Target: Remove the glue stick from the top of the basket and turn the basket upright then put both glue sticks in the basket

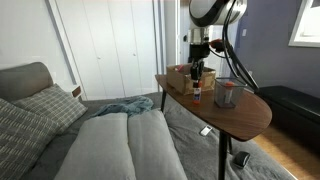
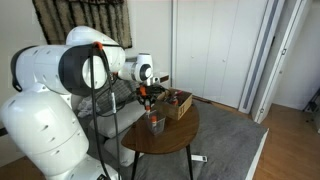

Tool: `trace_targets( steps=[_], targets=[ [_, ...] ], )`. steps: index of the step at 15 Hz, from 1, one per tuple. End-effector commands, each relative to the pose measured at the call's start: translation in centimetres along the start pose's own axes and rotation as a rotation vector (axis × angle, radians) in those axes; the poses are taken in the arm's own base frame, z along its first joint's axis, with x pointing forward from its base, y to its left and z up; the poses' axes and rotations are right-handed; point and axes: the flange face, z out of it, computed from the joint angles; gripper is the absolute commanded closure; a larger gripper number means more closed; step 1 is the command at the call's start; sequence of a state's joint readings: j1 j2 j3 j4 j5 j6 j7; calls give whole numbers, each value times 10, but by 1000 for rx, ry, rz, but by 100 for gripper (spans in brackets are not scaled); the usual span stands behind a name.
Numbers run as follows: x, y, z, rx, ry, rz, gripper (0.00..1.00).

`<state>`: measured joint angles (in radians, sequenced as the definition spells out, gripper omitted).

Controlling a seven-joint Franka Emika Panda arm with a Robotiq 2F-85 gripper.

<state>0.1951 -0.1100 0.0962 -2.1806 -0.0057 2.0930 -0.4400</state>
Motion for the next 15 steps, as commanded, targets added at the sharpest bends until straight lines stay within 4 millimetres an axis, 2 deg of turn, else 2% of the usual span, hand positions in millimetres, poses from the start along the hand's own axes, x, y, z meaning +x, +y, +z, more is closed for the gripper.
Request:
trace_targets(
  steps=[1,3,5,9,12,15],
  targets=[
    [-3,1,-14,6,9,6,92],
    [-6,-2,-25,-10,8,14,92],
    [-16,-7,-48,-30,12,32,92],
    [-49,-24,-111,-91,88,98,92],
    [-76,-28,-154,-150,162,177,92],
    [-98,-20,-173,-200,170,292,92]
  ],
)
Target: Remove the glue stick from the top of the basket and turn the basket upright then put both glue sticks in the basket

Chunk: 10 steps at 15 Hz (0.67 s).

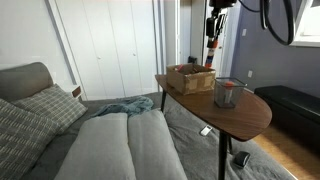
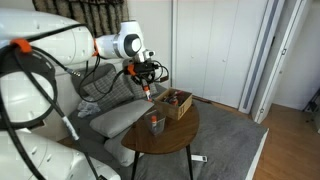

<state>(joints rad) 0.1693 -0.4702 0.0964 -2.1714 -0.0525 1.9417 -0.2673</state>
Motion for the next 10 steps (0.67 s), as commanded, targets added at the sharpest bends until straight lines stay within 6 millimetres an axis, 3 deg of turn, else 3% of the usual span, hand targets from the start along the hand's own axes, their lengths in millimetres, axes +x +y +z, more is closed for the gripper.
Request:
trace_targets(
  steps=[1,5,10],
  targets=[
    [-25,15,-15,-63,-6,122,92],
    [-35,35,1,-55,-52,206,92],
    [-48,47,30,-15,-99,249,92]
  ],
)
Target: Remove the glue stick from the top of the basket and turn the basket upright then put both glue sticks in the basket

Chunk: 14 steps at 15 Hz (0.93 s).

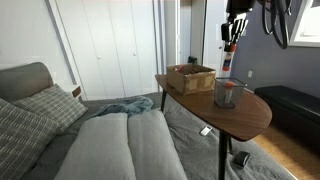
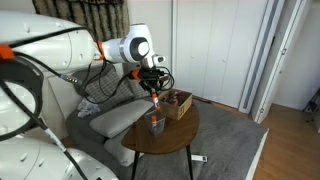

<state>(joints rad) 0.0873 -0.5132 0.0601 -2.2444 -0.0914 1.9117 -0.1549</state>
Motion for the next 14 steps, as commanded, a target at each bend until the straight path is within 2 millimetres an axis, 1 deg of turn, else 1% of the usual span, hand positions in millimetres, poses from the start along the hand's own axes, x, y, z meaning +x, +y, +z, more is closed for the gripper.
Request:
trace_targets(
  steps=[1,8,12,14],
  targets=[
    [-8,5,15,18,-30,41,92],
    [-13,7,38,31,-68,43,92],
    [-13,8,47,34,-79,46,92],
    [-13,9,47,33,-77,47,92]
  ],
)
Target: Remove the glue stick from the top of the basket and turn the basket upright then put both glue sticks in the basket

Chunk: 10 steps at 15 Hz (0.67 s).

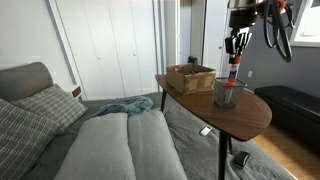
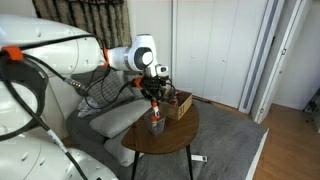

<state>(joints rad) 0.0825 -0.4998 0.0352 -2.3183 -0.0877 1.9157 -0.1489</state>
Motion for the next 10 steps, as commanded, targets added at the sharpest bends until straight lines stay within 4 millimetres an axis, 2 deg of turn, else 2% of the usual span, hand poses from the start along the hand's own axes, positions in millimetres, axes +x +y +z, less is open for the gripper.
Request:
trace_targets(
  steps=[1,10],
  targets=[
    [1,2,5,7,5,20,92],
    [-1,2,-6,-9,29,20,92]
  ],
)
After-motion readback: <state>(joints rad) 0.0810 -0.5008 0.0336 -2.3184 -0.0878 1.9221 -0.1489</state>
